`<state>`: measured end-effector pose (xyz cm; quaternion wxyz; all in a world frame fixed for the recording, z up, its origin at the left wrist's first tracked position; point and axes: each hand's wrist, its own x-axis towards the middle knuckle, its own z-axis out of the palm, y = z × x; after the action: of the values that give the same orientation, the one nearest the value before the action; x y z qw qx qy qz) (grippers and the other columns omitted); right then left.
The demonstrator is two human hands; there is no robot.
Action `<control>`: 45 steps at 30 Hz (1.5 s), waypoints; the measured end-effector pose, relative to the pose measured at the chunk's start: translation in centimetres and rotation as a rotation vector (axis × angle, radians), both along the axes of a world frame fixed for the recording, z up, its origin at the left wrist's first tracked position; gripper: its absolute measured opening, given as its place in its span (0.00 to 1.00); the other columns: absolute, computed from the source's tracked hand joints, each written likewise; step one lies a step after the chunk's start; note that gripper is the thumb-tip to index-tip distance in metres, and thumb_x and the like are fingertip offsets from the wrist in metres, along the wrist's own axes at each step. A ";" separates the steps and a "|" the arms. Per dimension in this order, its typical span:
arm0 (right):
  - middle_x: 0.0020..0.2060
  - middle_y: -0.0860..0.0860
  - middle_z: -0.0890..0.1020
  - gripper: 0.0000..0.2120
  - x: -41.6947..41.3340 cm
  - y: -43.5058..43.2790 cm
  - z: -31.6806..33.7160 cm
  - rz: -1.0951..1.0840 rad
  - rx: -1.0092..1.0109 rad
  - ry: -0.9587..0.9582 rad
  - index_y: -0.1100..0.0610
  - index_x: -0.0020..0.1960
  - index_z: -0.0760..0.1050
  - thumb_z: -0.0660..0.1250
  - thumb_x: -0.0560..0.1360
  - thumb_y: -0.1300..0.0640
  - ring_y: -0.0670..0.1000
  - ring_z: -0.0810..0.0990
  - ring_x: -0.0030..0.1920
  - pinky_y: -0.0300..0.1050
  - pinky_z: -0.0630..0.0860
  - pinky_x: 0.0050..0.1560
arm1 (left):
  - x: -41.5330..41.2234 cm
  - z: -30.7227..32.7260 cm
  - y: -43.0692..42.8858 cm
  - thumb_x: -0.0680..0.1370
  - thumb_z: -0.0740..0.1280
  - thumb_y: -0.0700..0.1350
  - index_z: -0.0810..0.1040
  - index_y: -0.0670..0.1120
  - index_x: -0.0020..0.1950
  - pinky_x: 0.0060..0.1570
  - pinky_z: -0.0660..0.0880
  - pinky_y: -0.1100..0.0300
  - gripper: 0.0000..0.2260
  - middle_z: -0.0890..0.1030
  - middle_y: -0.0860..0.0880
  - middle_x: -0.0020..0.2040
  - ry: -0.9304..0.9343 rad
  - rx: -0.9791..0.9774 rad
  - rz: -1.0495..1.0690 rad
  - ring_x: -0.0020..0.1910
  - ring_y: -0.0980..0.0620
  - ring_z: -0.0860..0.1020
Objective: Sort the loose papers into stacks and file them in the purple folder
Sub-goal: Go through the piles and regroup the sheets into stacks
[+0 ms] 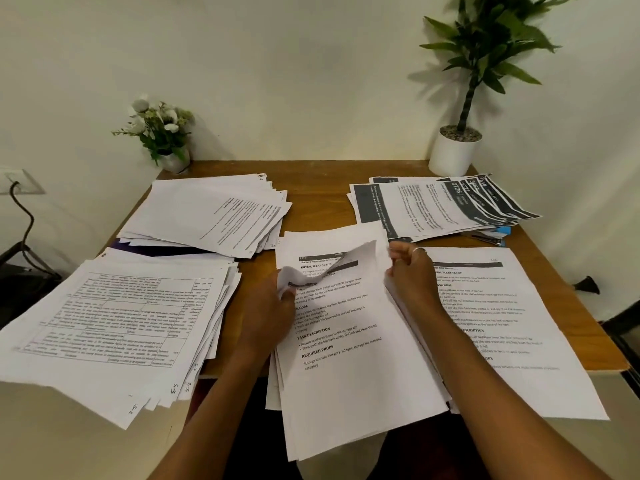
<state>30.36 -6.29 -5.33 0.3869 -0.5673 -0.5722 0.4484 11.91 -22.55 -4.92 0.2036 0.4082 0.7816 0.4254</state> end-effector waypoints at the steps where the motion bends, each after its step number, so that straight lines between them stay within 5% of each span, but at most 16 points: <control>1: 0.58 0.50 0.83 0.14 0.1 0.5 0.0 0.001 0.056 -0.096 0.52 0.60 0.79 0.63 0.80 0.64 0.50 0.81 0.55 0.44 0.77 0.56 | 0.0 -0.1 0.1 0.84 0.63 0.43 0.77 0.51 0.55 0.30 0.68 0.71 0.05 0.78 0.56 0.45 0.003 -0.003 0.002 0.43 0.54 0.79; 5: 0.58 0.51 0.83 0.18 -0.2 1.6 0.3 0.093 0.101 -0.236 0.56 0.66 0.79 0.73 0.76 0.59 0.49 0.81 0.55 0.40 0.73 0.54 | 0.0 0.0 -0.1 0.84 0.63 0.43 0.77 0.52 0.55 0.34 0.69 0.71 0.06 0.80 0.55 0.50 -0.019 -0.008 -0.005 0.46 0.55 0.80; 10: 0.51 0.52 0.85 0.11 -0.5 1.6 0.5 0.053 0.177 -0.256 0.56 0.55 0.82 0.77 0.73 0.59 0.49 0.82 0.48 0.34 0.73 0.43 | 0.1 0.1 -0.1 0.84 0.63 0.43 0.74 0.51 0.56 0.30 0.69 0.72 0.03 0.77 0.55 0.48 -0.024 -0.005 0.015 0.42 0.58 0.77; 17: 0.62 0.52 0.75 0.13 -0.5 0.8 0.1 0.037 0.366 -0.330 0.56 0.57 0.82 0.77 0.73 0.61 0.51 0.79 0.59 0.40 0.76 0.57 | 0.2 -0.1 0.1 0.84 0.64 0.43 0.75 0.49 0.61 0.33 0.68 0.71 0.07 0.75 0.55 0.50 -0.023 0.011 0.040 0.45 0.57 0.77; 23: 0.58 0.53 0.76 0.09 -0.3 1.2 -0.9 0.065 0.417 -0.547 0.60 0.48 0.83 0.76 0.74 0.55 0.54 0.70 0.60 0.43 0.71 0.52 | -0.1 -0.6 0.0 0.83 0.65 0.44 0.72 0.54 0.57 0.41 0.77 0.64 0.06 0.77 0.57 0.48 -0.085 0.045 0.034 0.49 0.55 0.79; 27: 0.53 0.54 0.81 0.07 0.0 1.9 1.1 0.008 0.337 -0.255 0.58 0.50 0.78 0.69 0.80 0.54 0.54 0.79 0.54 0.45 0.76 0.51 | -0.3 -0.9 -0.1 0.83 0.66 0.47 0.68 0.54 0.71 0.43 0.79 0.66 0.18 0.77 0.54 0.60 -0.125 0.102 0.023 0.55 0.54 0.80; 31: 0.52 0.50 0.82 0.10 0.6 1.7 4.9 -0.072 0.387 -0.066 0.57 0.59 0.76 0.61 0.84 0.53 0.44 0.80 0.47 0.31 0.74 0.40 | -0.3 -1.1 0.1 0.82 0.66 0.47 0.64 0.57 0.73 0.54 0.82 0.52 0.21 0.75 0.54 0.64 -0.124 0.139 0.043 0.57 0.53 0.79; 34: 0.47 0.46 0.80 0.10 1.0 1.5 7.5 -0.124 0.489 0.004 0.55 0.61 0.76 0.60 0.85 0.53 0.39 0.79 0.45 0.31 0.74 0.39 | -0.5 -1.1 0.1 0.82 0.66 0.46 0.56 0.59 0.78 0.56 0.81 0.50 0.29 0.71 0.54 0.71 -0.099 0.166 0.030 0.64 0.52 0.76; 39: 0.48 0.45 0.80 0.12 1.4 0.2 11.2 -0.220 0.657 0.154 0.56 0.59 0.74 0.61 0.84 0.48 0.35 0.81 0.46 0.30 0.77 0.40 | -0.4 -0.8 0.1 0.83 0.66 0.45 0.46 0.61 0.82 0.61 0.78 0.49 0.37 0.59 0.56 0.80 -0.021 0.139 0.022 0.73 0.53 0.68; 45: 0.40 0.38 0.77 0.10 1.3 -0.5 14.4 -0.227 0.715 0.232 0.55 0.47 0.70 0.67 0.82 0.50 0.29 0.79 0.40 0.27 0.74 0.37 | -0.7 -1.2 0.2 0.82 0.66 0.47 0.44 0.66 0.80 0.58 0.80 0.48 0.37 0.61 0.55 0.79 0.016 0.126 0.026 0.73 0.48 0.71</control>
<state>31.70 -6.81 9.11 0.6693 -0.4019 -0.5785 0.2364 11.24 -22.38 -6.11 0.1654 0.4134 0.7603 0.4730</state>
